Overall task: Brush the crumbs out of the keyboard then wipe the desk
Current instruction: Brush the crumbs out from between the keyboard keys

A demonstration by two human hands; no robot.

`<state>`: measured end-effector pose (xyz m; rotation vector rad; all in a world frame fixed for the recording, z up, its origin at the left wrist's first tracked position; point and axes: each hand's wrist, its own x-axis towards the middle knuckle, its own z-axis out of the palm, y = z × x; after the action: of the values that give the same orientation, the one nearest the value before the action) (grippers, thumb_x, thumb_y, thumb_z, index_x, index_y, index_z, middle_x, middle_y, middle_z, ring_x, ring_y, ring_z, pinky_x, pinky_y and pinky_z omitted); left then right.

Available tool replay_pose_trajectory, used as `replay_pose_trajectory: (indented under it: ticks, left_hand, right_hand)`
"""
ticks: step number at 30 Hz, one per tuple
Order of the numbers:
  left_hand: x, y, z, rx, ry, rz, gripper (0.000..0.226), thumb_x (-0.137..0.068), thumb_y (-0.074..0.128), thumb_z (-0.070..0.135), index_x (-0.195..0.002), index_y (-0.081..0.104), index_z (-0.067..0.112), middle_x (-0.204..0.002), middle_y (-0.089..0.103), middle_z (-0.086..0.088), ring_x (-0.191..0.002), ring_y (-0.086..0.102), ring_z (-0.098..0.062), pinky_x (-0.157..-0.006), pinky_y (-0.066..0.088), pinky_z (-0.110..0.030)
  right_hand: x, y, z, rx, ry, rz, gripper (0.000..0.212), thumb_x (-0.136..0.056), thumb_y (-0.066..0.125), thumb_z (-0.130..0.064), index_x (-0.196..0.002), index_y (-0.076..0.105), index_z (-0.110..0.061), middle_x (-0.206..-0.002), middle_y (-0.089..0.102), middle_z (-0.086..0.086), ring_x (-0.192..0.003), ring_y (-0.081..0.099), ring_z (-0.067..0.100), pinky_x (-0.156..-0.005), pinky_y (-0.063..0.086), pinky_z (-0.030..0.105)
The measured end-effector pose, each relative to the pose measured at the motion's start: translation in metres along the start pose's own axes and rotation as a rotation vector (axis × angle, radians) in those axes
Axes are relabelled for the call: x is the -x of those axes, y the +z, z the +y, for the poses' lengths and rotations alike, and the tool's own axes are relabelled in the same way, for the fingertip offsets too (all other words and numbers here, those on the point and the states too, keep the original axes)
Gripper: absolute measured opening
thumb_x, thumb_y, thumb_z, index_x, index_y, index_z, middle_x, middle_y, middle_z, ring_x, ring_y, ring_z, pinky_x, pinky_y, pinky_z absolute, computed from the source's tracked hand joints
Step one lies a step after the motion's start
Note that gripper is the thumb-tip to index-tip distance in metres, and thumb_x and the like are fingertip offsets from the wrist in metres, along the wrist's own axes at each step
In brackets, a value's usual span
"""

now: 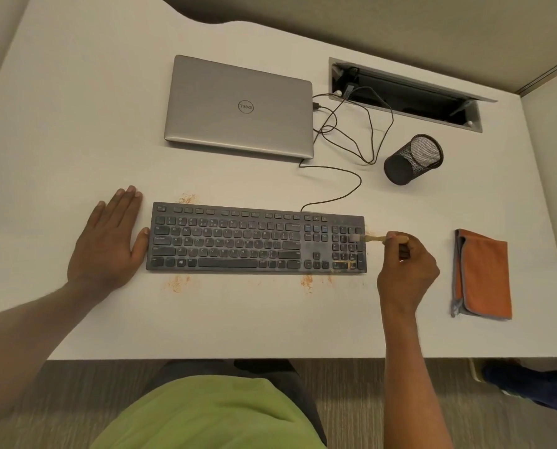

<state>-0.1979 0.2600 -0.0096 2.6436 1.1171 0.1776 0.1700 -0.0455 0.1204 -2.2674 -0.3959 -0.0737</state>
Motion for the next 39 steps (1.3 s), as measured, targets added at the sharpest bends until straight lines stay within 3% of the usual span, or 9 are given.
replay_pose_trajectory:
  ticks: [4, 10, 13, 19, 22, 28, 35, 39]
  left_hand:
    - [0.0, 0.0, 0.0, -0.005, -0.001, -0.002, 0.072, -0.108, 0.026, 0.044, -0.171, 0.018, 0.011, -0.177, 0.018, -0.004, -0.165, 0.014, -0.02, -0.134, 0.014, -0.048]
    - [0.001, 0.0, 0.0, -0.005, -0.006, -0.004, 0.072, -0.108, 0.026, 0.045, -0.171, 0.017, 0.012, -0.178, 0.017, -0.004, -0.166, 0.013, -0.02, -0.134, 0.014, -0.048]
    - [0.0, 0.0, 0.0, -0.007, -0.001, -0.006, 0.071, -0.108, 0.025, 0.044, -0.171, 0.016, 0.012, -0.178, 0.016, -0.004, -0.166, 0.013, -0.019, -0.134, 0.014, -0.048]
    - [0.0, 0.0, 0.0, -0.007, -0.007, -0.007, 0.071, -0.108, 0.025, 0.045, -0.171, 0.016, 0.012, -0.178, 0.016, -0.004, -0.166, 0.012, -0.019, -0.134, 0.014, -0.048]
    - [0.0, 0.001, 0.0, -0.011, -0.006, -0.005, 0.072, -0.108, 0.025, 0.045, -0.171, 0.016, 0.012, -0.178, 0.017, -0.004, -0.166, 0.012, -0.019, -0.134, 0.014, -0.048]
    - [0.0, 0.001, 0.0, -0.011, 0.001, 0.002, 0.071, -0.108, 0.026, 0.044, -0.171, 0.017, 0.011, -0.178, 0.018, -0.004, -0.166, 0.013, -0.02, -0.134, 0.014, -0.048]
    - [0.0, 0.001, 0.002, 0.0, -0.005, 0.013, 0.071, -0.108, 0.028, 0.043, -0.17, 0.02, 0.01, -0.177, 0.02, -0.004, -0.165, 0.016, -0.021, -0.134, 0.013, -0.047]
    - [0.0, 0.001, 0.001, -0.004, -0.004, 0.008, 0.071, -0.108, 0.027, 0.044, -0.171, 0.019, 0.01, -0.177, 0.02, -0.005, -0.165, 0.015, -0.021, -0.134, 0.014, -0.047]
  right_hand:
    - [-0.003, 0.004, 0.005, -0.028, 0.05, -0.101, 0.016, -0.102, 0.064, -0.02, -0.091, 0.076, -0.02, -0.076, 0.071, -0.001, -0.064, 0.058, 0.005, -0.061, 0.044, 0.015]
    - [0.003, 0.005, 0.001, 0.005, -0.038, 0.065, 0.015, -0.103, 0.063, -0.014, -0.108, 0.076, -0.007, -0.096, 0.071, -0.002, -0.082, 0.062, 0.008, -0.074, 0.047, 0.013]
    - [0.007, 0.013, -0.015, -0.109, -0.035, -0.015, 0.015, -0.102, 0.065, -0.015, -0.105, 0.077, -0.006, -0.093, 0.074, -0.001, -0.079, 0.064, -0.001, -0.071, 0.047, 0.008]
    - [0.011, 0.018, -0.01, -0.091, -0.005, -0.174, 0.018, -0.104, 0.058, -0.015, -0.094, 0.072, -0.009, -0.089, 0.072, 0.001, -0.075, 0.064, 0.007, -0.064, 0.048, 0.014]
    - [0.01, 0.012, -0.011, -0.069, -0.013, -0.15, 0.018, -0.103, 0.057, -0.011, -0.09, 0.068, -0.01, -0.088, 0.069, -0.001, -0.076, 0.062, 0.006, -0.065, 0.046, 0.018]
    - [0.014, 0.014, -0.022, -0.153, -0.032, -0.14, 0.015, -0.104, 0.063, -0.016, -0.101, 0.075, -0.007, -0.091, 0.073, -0.004, -0.077, 0.063, -0.002, -0.066, 0.045, 0.006]
    - [0.02, 0.008, -0.002, -0.096, -0.006, -0.233, 0.016, -0.103, 0.061, -0.014, -0.091, 0.07, -0.018, -0.086, 0.071, -0.001, -0.076, 0.063, 0.011, -0.066, 0.05, 0.023]
    - [0.022, 0.003, -0.009, -0.138, -0.025, -0.163, 0.014, -0.104, 0.061, -0.013, -0.095, 0.073, -0.011, -0.089, 0.073, 0.001, -0.078, 0.063, 0.007, -0.068, 0.047, 0.014]
